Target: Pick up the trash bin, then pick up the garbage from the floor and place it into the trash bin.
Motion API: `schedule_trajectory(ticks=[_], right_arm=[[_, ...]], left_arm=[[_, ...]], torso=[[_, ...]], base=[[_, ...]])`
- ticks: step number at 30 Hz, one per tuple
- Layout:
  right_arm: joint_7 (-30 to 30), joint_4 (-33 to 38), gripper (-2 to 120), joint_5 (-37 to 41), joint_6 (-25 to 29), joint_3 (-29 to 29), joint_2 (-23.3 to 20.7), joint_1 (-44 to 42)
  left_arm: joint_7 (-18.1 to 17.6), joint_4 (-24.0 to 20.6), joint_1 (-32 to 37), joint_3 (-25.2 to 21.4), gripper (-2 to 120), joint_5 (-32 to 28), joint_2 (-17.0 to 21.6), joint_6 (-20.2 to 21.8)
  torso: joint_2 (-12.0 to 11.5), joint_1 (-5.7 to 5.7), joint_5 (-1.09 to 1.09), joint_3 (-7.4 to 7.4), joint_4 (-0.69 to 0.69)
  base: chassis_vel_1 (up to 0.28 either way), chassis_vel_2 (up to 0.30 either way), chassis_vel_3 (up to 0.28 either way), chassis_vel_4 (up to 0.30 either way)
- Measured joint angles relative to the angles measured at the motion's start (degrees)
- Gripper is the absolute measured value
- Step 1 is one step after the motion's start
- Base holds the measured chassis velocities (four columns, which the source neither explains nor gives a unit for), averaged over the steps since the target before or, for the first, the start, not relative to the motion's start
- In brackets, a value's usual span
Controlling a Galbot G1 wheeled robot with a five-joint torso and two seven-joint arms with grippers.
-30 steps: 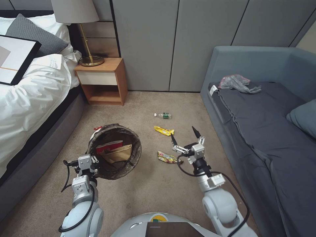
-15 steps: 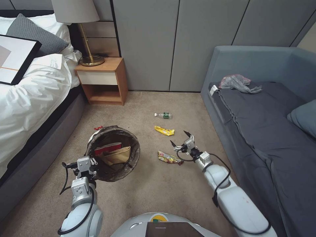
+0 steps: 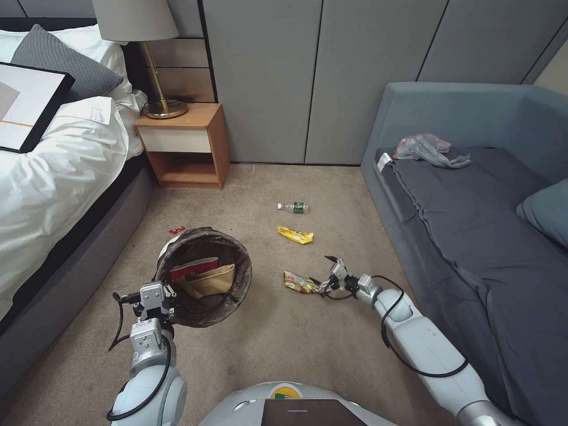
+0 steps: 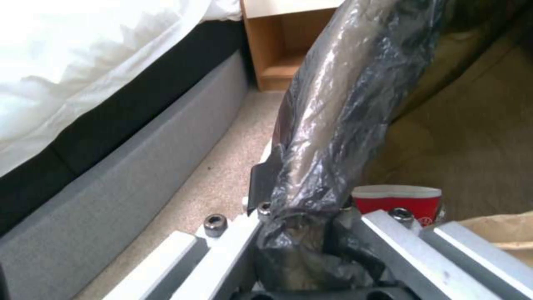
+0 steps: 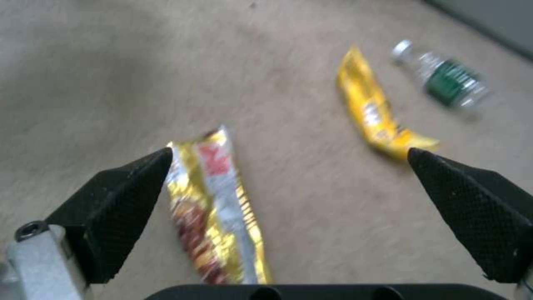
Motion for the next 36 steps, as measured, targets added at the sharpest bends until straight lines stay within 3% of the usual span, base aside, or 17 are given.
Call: schedule_trajectory(ticks=[10, 30, 36], right_arm=[[-6.7, -8.0, 100, -1.2, 3.3, 0.7, 3.9, 1.6], [-4.7, -27.1, 100, -2.1, 5.6, 2.8, 8.2, 9.9], [-4.1, -30.3, 85, -2.0, 5.8, 3.0, 9.3, 11.4]], left_arm=[[-0.3, 0.1, 0.2, 0.0, 0, 0.1, -0.1, 0.0], [-0.5, 0.0, 1.4, 0.2, 0, 0.7, -0.1, -0.3], [-0.5, 0.0, 1.5, 0.5, 0, 1.2, -0.3, -0.3]], torso=[[0.0, 0.0, -0.01, 0.0, 0.01], [0.0, 0.0, -0.01, 0.0, 0.0], [0.0, 0.0, -0.01, 0.0, 0.0]], base=[[0.0, 0.0, 0.0, 0.0], [0.0, 0.0, 0.0, 0.0], [0.0, 0.0, 0.0, 0.0]])
